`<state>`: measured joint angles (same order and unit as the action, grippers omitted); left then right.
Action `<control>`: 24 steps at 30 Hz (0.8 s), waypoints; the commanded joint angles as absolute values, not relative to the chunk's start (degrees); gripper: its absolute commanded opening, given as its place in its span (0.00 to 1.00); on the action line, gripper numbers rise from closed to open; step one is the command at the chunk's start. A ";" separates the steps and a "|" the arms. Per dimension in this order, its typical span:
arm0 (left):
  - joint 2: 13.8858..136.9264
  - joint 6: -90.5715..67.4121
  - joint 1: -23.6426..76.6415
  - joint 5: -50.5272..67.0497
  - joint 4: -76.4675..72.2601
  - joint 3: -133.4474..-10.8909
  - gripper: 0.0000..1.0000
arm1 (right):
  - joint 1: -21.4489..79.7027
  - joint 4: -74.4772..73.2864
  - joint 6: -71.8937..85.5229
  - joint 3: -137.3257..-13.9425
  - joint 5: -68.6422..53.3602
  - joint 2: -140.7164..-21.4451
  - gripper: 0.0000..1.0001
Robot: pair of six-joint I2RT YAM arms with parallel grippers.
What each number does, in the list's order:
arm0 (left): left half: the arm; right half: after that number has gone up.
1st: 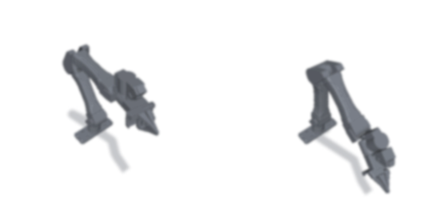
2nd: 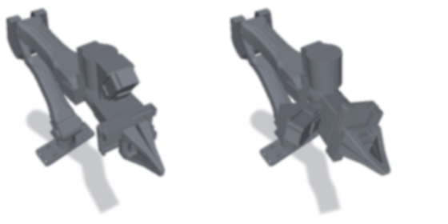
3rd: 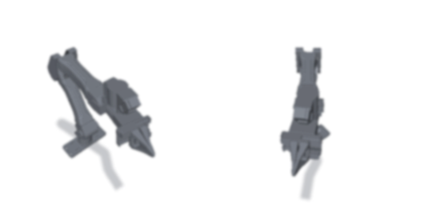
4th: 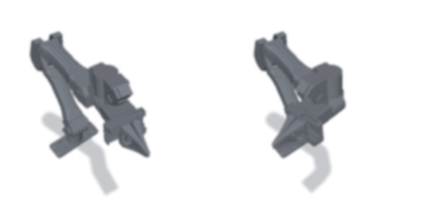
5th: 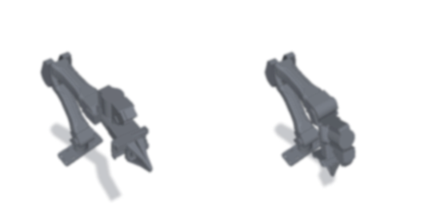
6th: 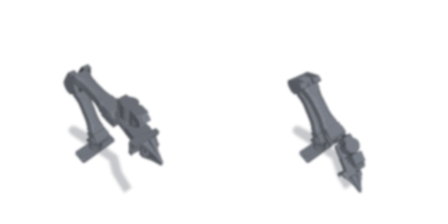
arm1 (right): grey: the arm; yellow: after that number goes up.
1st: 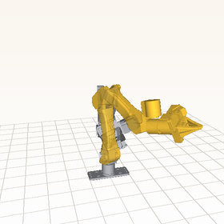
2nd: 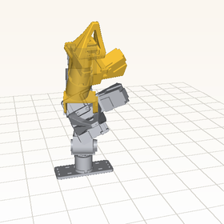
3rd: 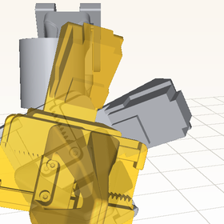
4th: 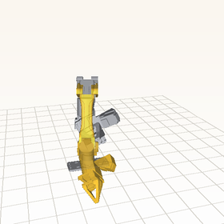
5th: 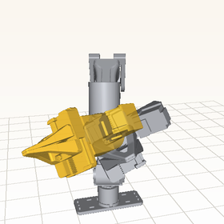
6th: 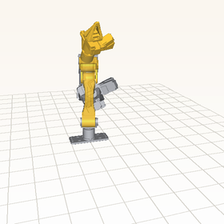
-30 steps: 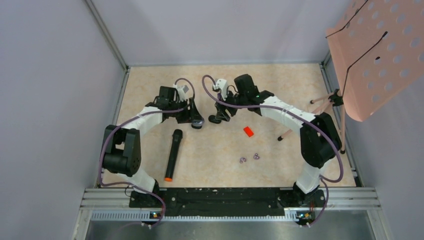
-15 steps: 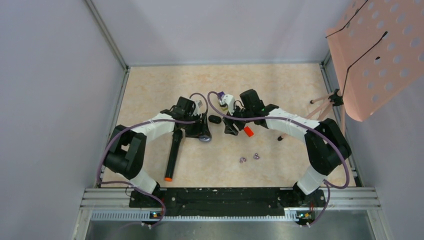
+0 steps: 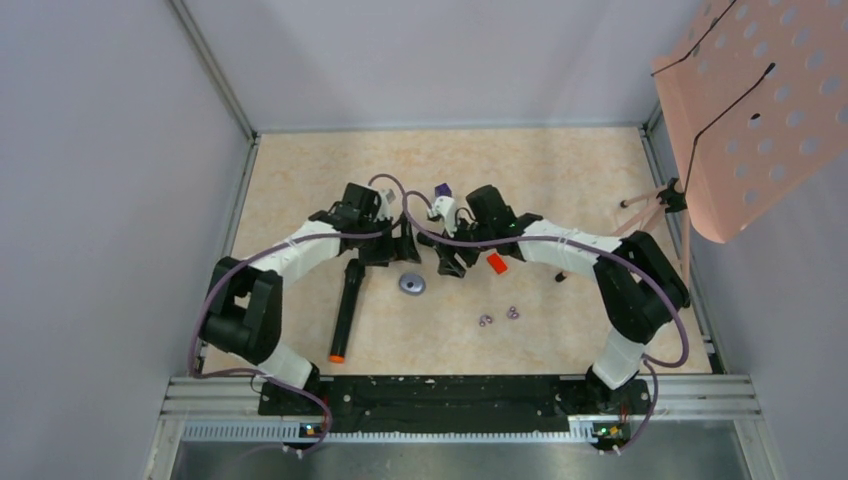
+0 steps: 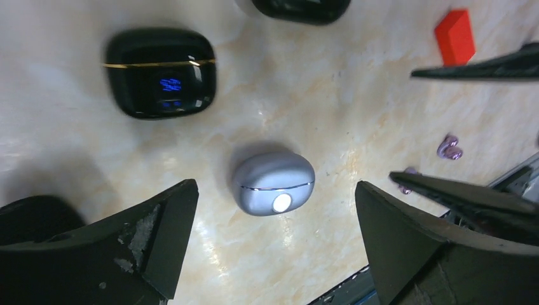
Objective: Insert the wireless bluetooth earbuds into the charging case
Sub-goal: Place the charging case at the center of the board, then pick up the charging case at the center of the board.
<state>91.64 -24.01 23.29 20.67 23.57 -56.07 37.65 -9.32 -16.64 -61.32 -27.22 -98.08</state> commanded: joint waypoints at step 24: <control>77.60 -23.33 -2.15 23.04 25.36 -57.81 0.95 | 53.40 -8.27 -13.02 -71.04 -9.37 -110.50 0.74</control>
<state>79.88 -22.63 -1.21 20.78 27.03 -58.65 52.75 -7.92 -12.38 -68.45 -10.98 -109.67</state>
